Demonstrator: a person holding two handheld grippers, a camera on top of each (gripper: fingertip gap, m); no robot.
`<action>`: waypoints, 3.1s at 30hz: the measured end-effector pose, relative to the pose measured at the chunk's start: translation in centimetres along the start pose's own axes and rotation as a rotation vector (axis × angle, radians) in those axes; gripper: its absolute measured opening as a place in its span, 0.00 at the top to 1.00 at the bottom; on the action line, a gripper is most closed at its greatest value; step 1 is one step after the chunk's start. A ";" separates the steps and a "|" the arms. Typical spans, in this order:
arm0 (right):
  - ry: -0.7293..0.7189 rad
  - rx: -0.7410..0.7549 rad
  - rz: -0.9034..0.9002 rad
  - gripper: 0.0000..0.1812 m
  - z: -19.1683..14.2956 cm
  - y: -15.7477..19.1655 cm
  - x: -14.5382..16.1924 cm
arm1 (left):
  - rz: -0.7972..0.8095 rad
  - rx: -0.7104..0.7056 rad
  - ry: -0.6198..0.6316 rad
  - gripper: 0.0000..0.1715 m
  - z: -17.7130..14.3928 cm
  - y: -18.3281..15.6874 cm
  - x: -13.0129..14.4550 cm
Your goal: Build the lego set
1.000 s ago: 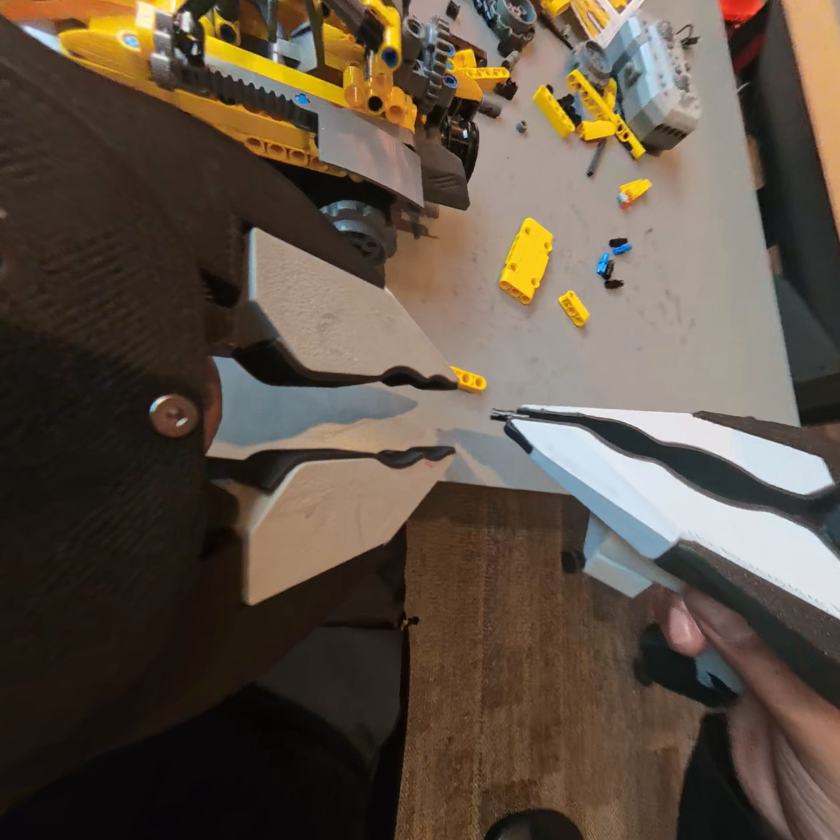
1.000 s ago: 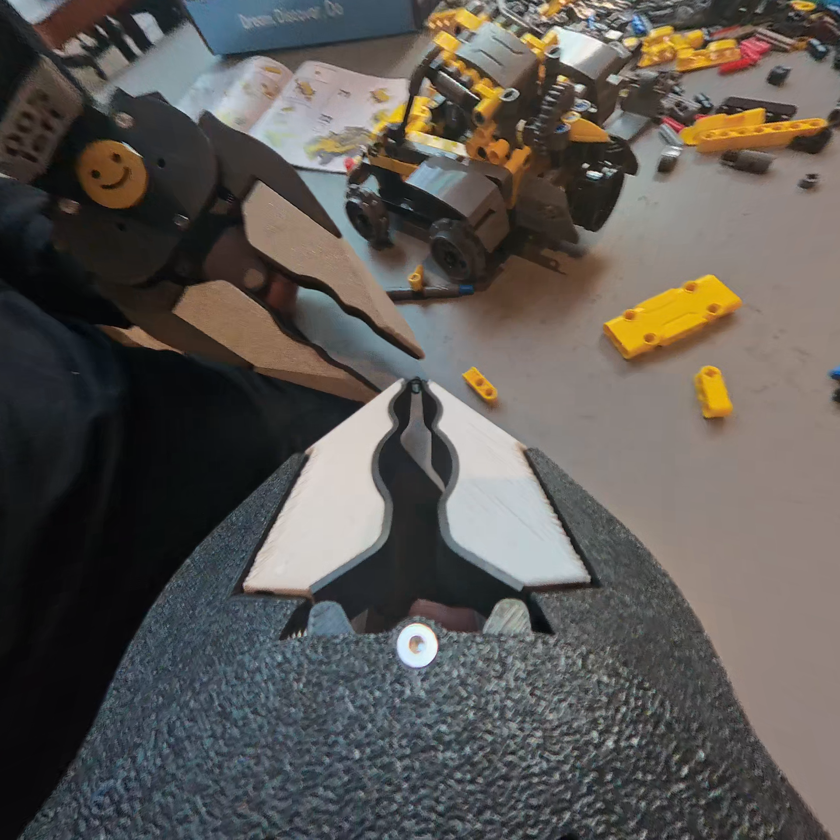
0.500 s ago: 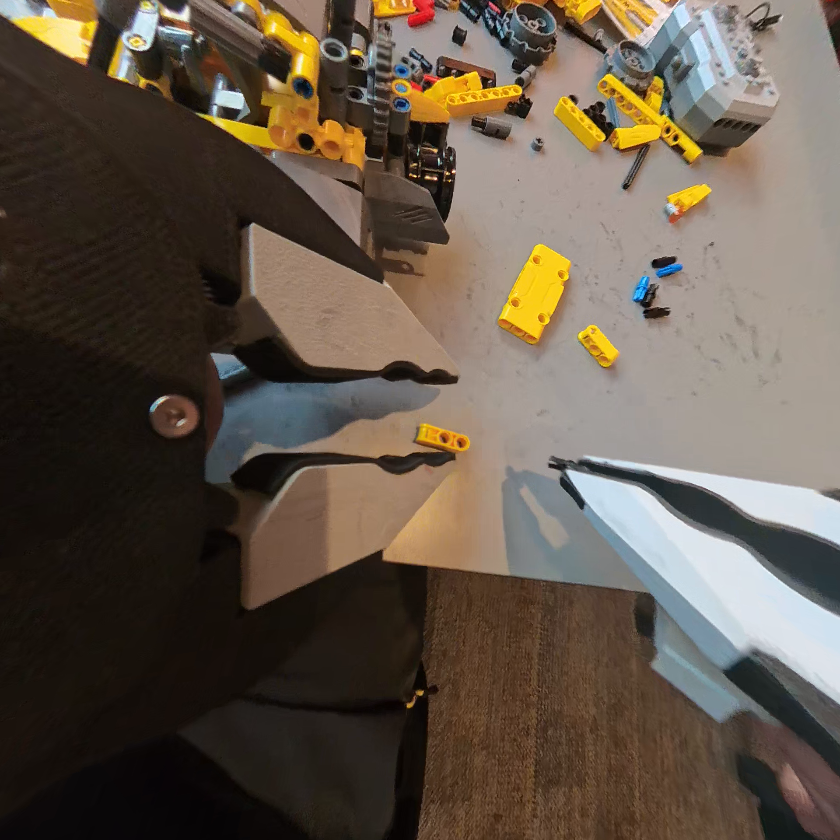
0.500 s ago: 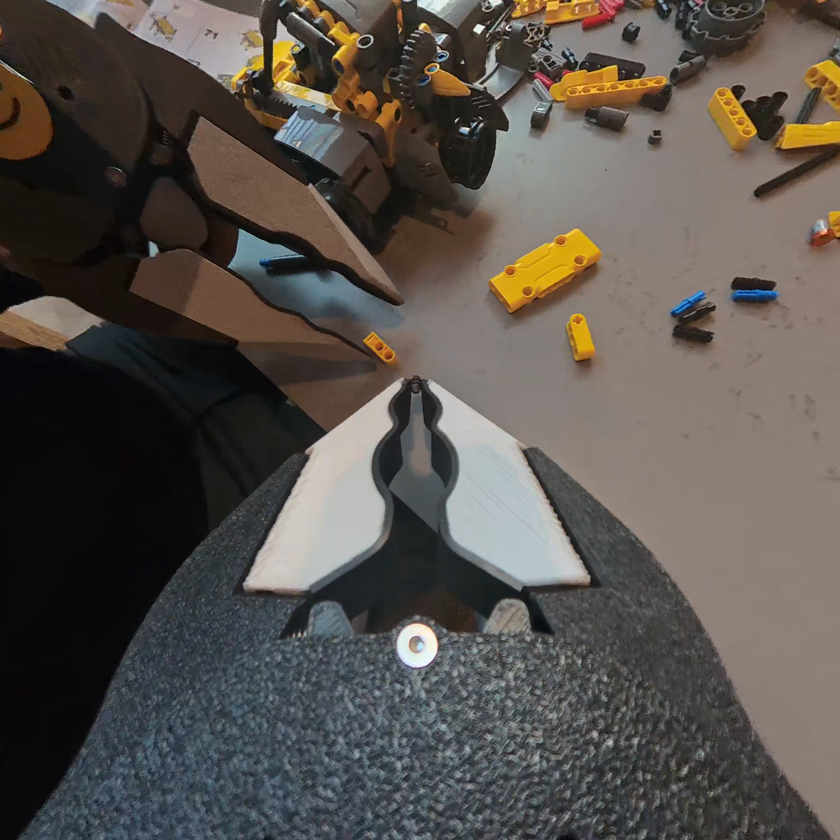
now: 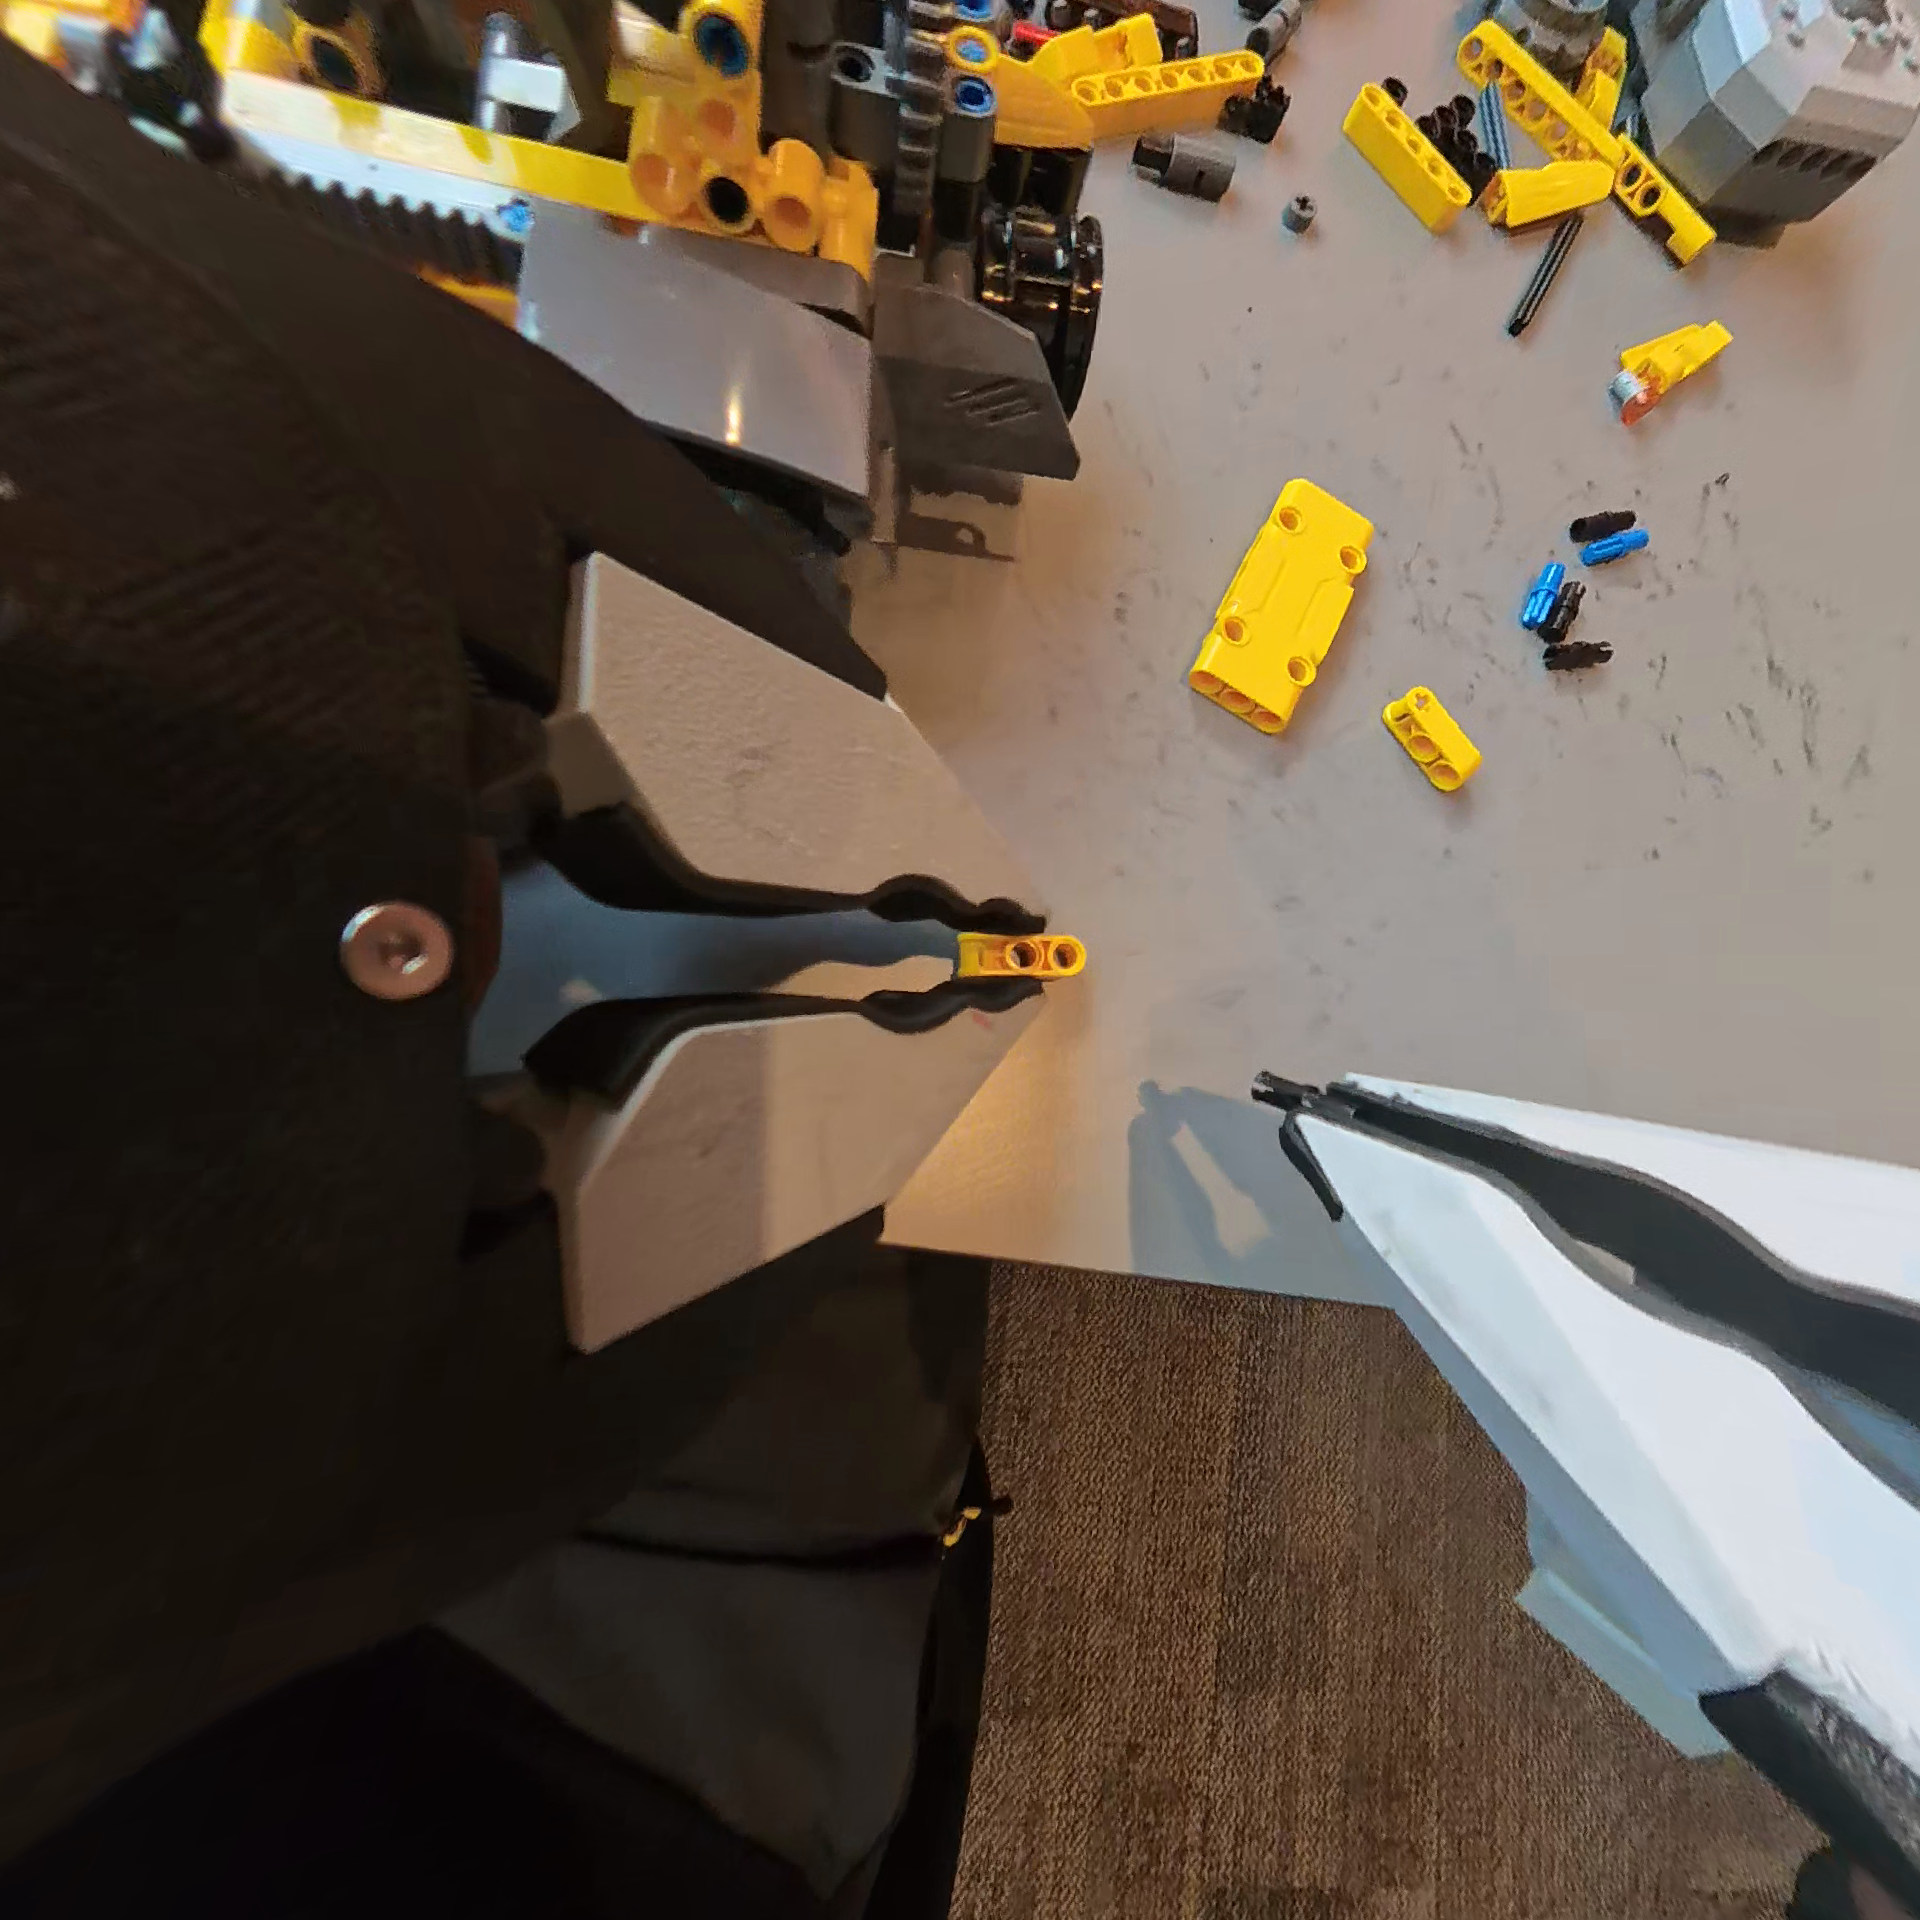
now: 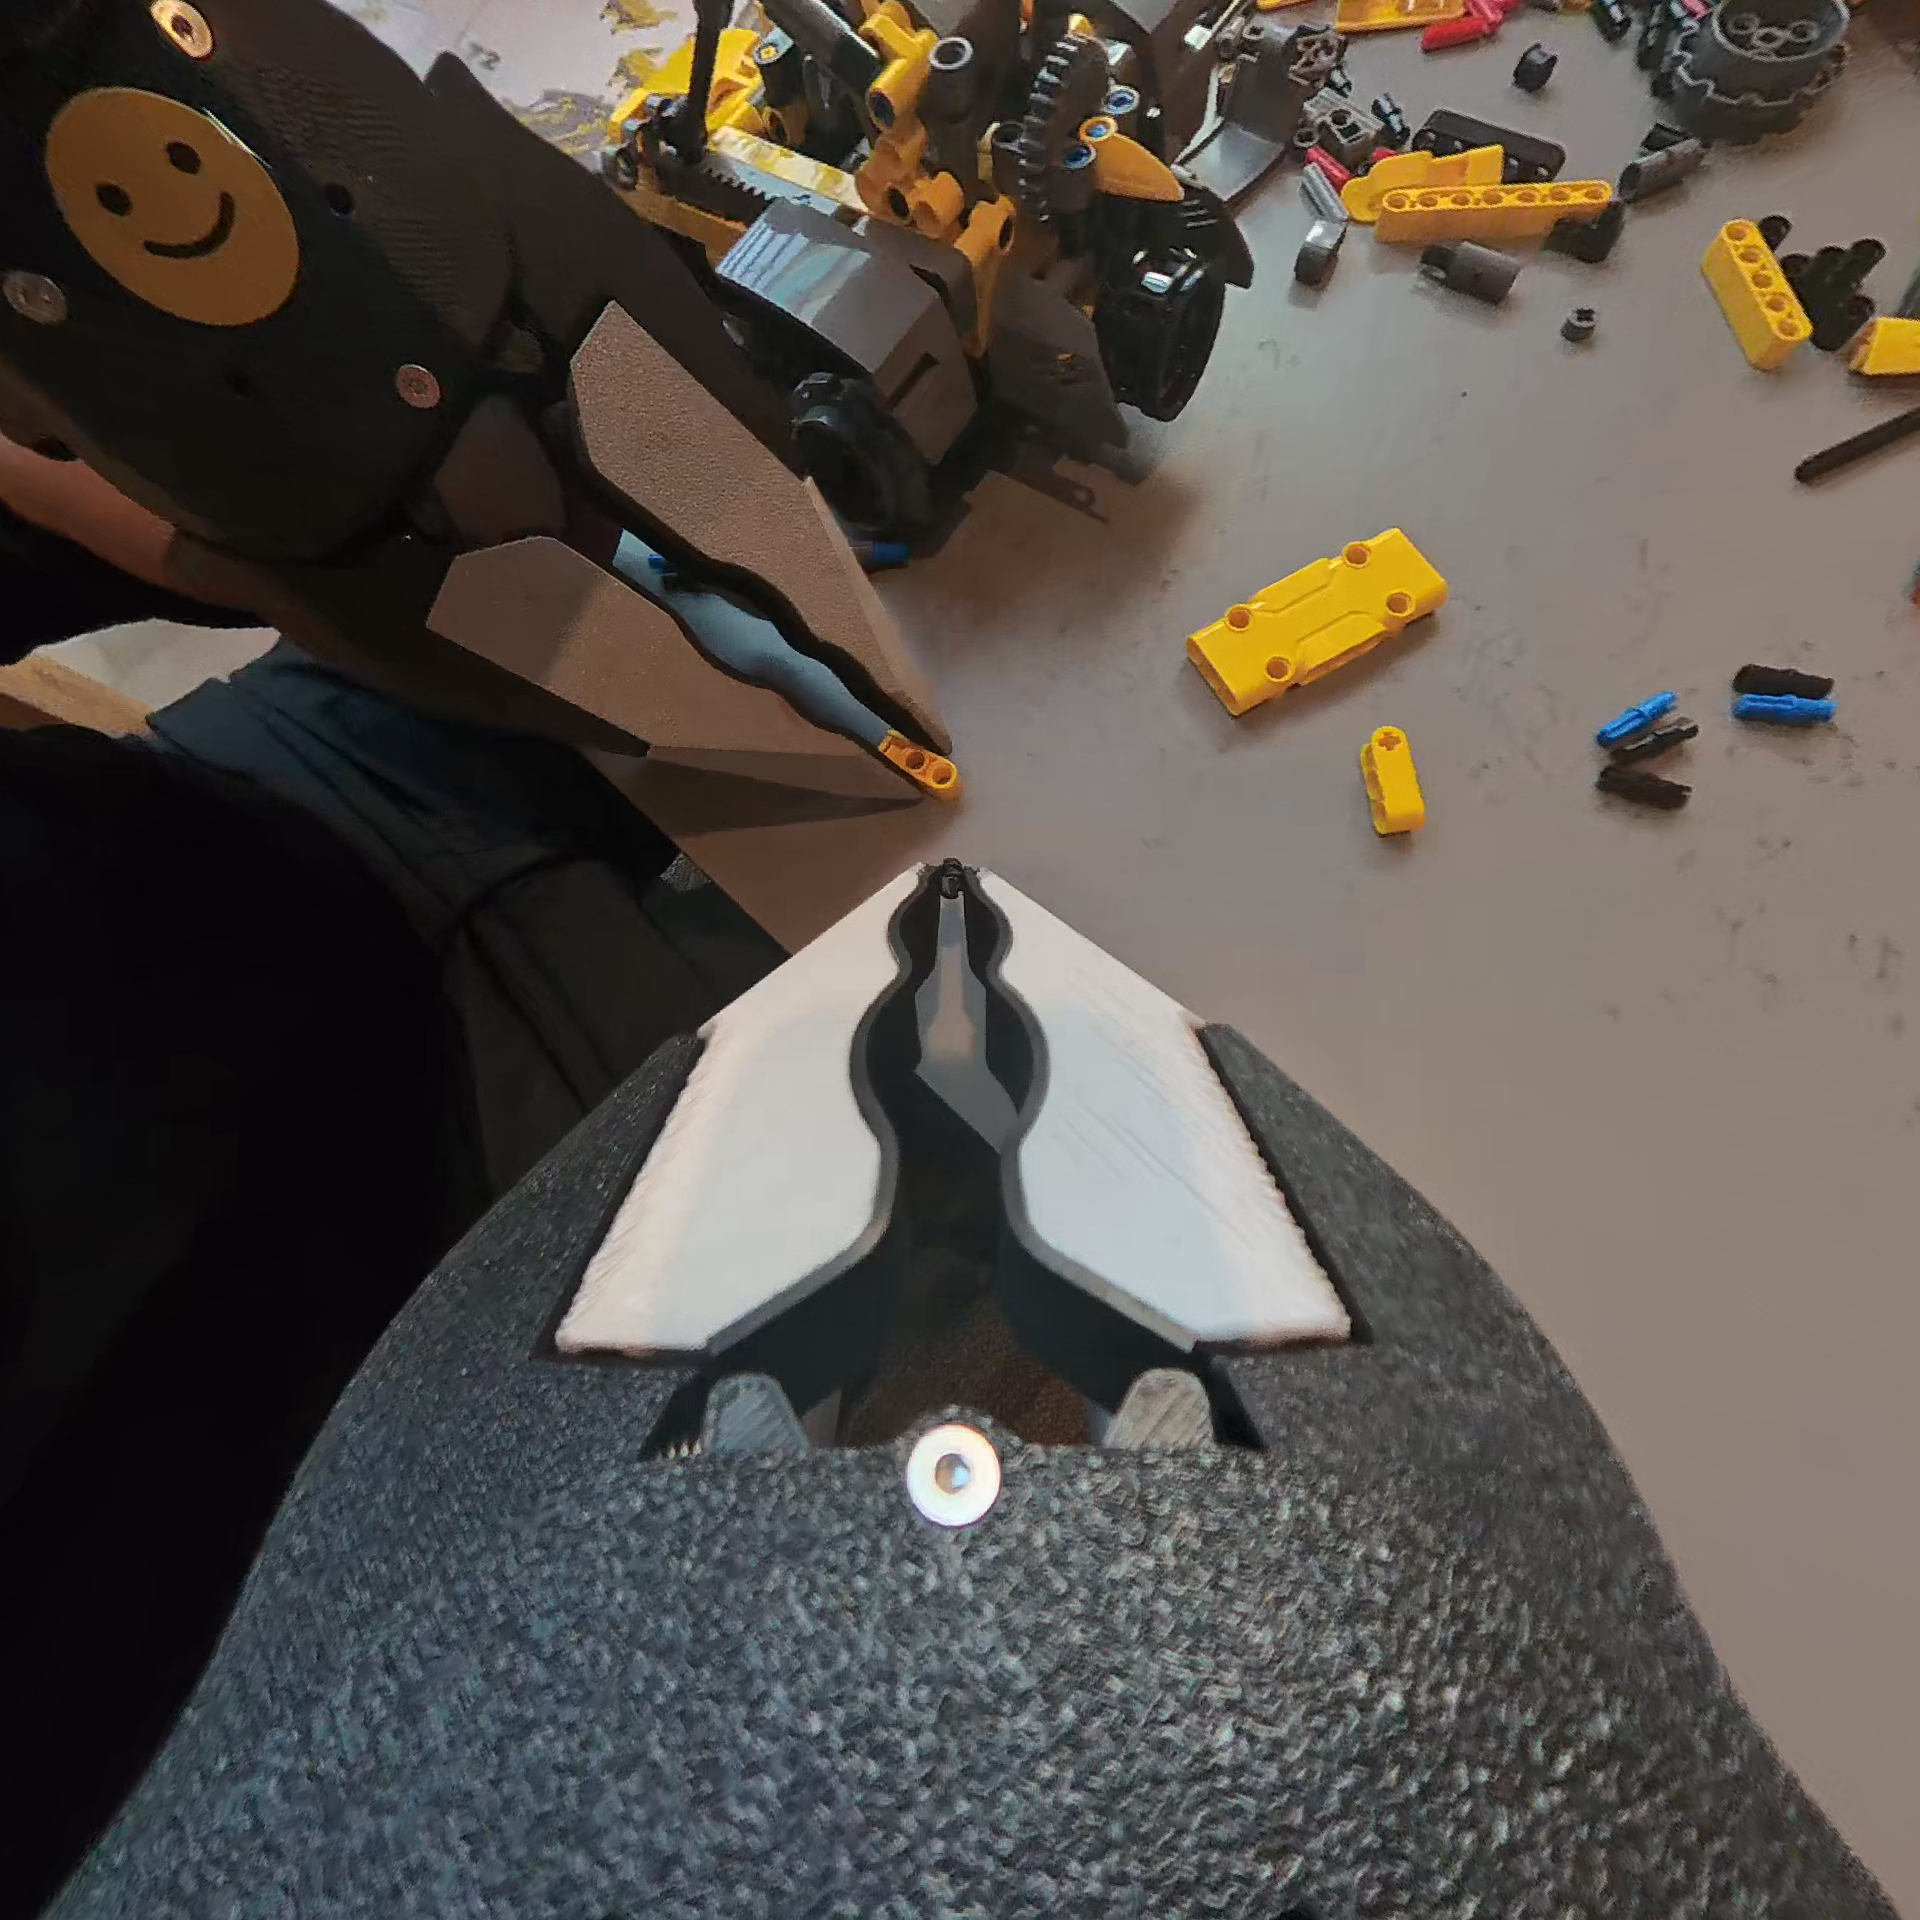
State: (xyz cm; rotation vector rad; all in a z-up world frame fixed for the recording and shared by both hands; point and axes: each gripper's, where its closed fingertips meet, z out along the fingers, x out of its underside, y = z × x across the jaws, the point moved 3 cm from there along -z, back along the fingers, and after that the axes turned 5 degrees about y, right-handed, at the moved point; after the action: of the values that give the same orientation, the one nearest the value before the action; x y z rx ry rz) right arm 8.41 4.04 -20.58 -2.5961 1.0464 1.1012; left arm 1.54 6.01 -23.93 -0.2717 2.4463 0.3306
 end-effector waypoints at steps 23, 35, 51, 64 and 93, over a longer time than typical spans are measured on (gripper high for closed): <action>0.100 -0.036 -0.117 0.98 2.5 0.7 -0.9 | -0.065 0.033 0.033 0.86 -2.2 -0.5 2.2; 0.170 -0.156 -0.176 0.97 5.0 0.9 -1.2 | -0.074 -0.047 0.000 0.88 -1.7 0.8 2.1; 0.097 -0.166 -0.113 0.98 3.8 1.8 -1.1 | -0.074 -0.016 -0.032 0.86 -2.4 -0.6 2.0; 0.037 -0.160 -0.066 0.98 3.1 2.0 -0.4 | -0.039 0.012 -0.014 0.97 -1.3 -1.0 1.4; 0.149 -0.122 -0.172 0.98 3.8 3.2 -1.5 | -0.030 0.071 -0.029 0.97 -2.0 -1.5 2.1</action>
State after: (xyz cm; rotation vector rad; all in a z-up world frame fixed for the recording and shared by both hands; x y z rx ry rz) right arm 3.39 3.87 -21.88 -2.8395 0.7847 0.9743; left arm -0.82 3.78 -23.99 -0.2712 2.4177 0.2319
